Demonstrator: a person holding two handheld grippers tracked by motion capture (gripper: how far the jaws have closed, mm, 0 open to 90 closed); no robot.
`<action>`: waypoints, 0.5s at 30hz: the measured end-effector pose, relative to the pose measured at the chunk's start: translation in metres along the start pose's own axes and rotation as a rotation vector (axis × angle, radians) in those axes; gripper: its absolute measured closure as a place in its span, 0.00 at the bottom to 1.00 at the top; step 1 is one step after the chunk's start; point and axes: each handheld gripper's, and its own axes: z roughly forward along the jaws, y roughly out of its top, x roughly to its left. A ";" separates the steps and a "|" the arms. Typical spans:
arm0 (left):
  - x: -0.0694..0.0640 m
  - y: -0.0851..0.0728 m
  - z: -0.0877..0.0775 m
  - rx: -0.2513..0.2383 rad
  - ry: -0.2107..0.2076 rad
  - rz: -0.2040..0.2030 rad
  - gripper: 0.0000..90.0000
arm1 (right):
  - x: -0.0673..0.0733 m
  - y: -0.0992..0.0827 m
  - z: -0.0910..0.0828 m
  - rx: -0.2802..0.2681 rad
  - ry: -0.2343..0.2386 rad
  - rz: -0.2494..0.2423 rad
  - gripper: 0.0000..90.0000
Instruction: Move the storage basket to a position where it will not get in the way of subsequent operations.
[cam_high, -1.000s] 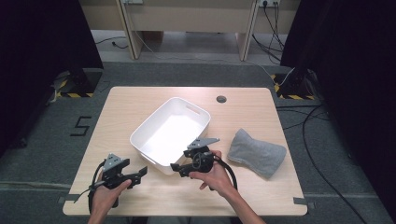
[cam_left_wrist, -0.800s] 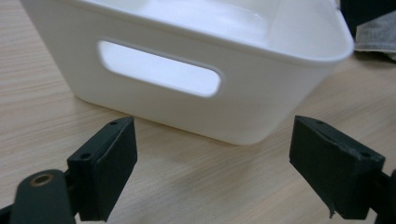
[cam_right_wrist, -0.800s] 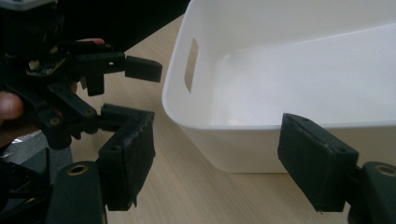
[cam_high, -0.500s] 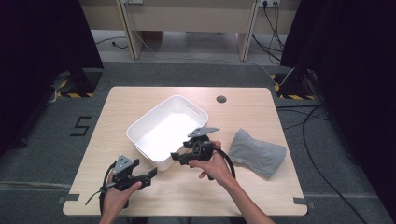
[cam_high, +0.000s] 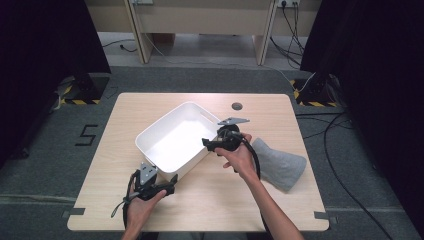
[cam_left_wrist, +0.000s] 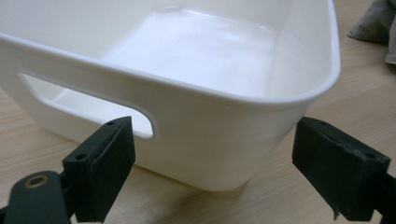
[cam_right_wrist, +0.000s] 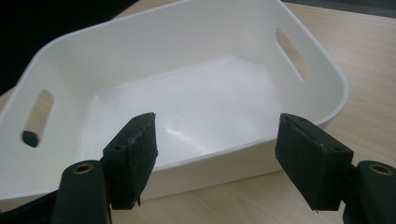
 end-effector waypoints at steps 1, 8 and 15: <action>0.002 0.000 0.000 0.001 0.006 -0.004 0.16 | -0.004 0.002 0.005 0.010 -0.025 0.004 0.33; 0.018 0.000 0.008 0.017 0.006 -0.054 0.16 | -0.020 0.011 0.024 0.016 -0.106 0.040 0.32; 0.025 0.003 0.017 0.017 0.018 -0.067 0.15 | -0.035 0.017 0.039 0.039 -0.150 0.097 0.34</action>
